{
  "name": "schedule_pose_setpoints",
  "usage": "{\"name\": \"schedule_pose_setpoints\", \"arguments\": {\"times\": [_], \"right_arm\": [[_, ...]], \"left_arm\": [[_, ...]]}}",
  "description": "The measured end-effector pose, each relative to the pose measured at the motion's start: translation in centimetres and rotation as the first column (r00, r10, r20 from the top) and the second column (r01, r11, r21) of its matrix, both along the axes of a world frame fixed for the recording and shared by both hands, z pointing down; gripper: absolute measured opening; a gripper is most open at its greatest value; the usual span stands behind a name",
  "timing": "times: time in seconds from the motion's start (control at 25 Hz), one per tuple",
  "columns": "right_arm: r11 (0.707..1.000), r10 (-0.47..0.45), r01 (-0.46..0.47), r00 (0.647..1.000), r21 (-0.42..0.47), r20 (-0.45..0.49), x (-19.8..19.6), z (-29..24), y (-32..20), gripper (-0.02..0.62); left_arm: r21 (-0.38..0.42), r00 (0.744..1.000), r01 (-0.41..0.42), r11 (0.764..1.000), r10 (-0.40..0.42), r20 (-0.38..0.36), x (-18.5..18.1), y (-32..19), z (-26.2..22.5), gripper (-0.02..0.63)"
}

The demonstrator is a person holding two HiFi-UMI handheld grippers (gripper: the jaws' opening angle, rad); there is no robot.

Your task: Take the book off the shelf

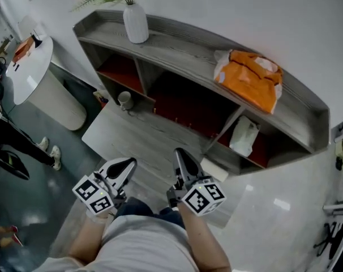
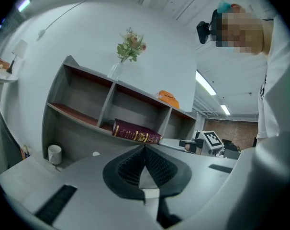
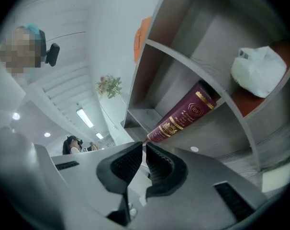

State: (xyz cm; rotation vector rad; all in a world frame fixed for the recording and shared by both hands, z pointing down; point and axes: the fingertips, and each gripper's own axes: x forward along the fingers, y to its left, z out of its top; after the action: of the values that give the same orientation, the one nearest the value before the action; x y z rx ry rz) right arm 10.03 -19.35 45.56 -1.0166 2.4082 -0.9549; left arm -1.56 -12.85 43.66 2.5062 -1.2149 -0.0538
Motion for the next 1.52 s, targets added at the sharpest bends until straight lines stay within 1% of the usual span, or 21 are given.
{"name": "schedule_pose_setpoints", "arguments": {"times": [0.16,0.24,0.36,0.4,0.48,0.6,0.64,0.72,0.96,1.16,1.4,1.52], "right_arm": [[0.997,-0.035,0.044,0.991,-0.065,0.132,-1.5,0.1,-1.7,0.023],[0.994,-0.039,0.057,0.981,-0.093,0.191,-2.2,0.2,-2.5,0.023],[0.99,-0.038,0.071,0.967,-0.124,0.254,-3.3,0.4,-3.8,0.034],[0.989,-0.035,0.072,0.964,-0.131,0.263,-3.7,0.5,-4.3,0.05],[0.988,-0.025,0.065,0.964,-0.143,0.264,-4.3,0.6,-5.3,0.123],[0.98,0.008,0.05,0.958,-0.193,0.288,-5.2,1.2,-6.4,0.217],[0.977,0.015,0.051,0.953,-0.209,0.303,-5.6,1.2,-6.8,0.243],[0.971,0.018,0.065,0.94,-0.23,0.342,-6.6,1.1,-7.5,0.275],[0.952,0.032,0.11,0.892,-0.285,0.451,-8.7,1.2,-10.1,0.302],[0.937,0.078,0.116,0.851,-0.33,0.52,-9.4,1.3,-12.1,0.307],[0.922,0.112,0.129,0.812,-0.364,0.573,-10.0,1.8,-14.0,0.307],[0.917,0.14,0.12,0.796,-0.381,0.588,-9.9,1.9,-14.8,0.305]], "left_arm": [[-0.01,0.999,0.034,0.999,-0.033,0.043,-0.4,0.0,-0.2,0.015],[-0.012,0.998,0.05,0.999,-0.049,0.05,-0.9,0.0,-0.2,0.015],[-0.007,0.996,0.07,0.998,-0.069,0.056,-2.1,-0.1,-0.5,0.015],[-0.005,0.996,0.073,0.997,-0.072,0.059,-2.5,-0.2,-0.5,0.015],[-0.006,0.995,0.077,0.997,-0.076,0.058,-3.4,-0.3,-0.6,0.015],[-0.009,0.995,0.084,0.996,-0.083,0.057,-4.5,-0.5,-0.5,0.015],[-0.009,0.995,0.085,0.996,-0.084,0.057,-4.9,-0.5,-0.5,0.015],[-0.008,0.995,0.089,0.996,-0.089,0.052,-5.6,-0.6,-0.5,0.015],[-0.008,0.993,0.109,0.994,-0.109,0.037,-7.7,-1.0,-0.7,0.015],[-0.016,0.992,0.126,0.992,-0.126,0.026,-8.7,-1.1,-0.4,0.015],[-0.034,0.988,0.155,0.987,-0.154,0.022,-9.6,-1.2,0.2,0.015],[-0.037,0.986,0.164,0.986,-0.163,0.019,-9.8,-1.3,0.4,0.015]]}}
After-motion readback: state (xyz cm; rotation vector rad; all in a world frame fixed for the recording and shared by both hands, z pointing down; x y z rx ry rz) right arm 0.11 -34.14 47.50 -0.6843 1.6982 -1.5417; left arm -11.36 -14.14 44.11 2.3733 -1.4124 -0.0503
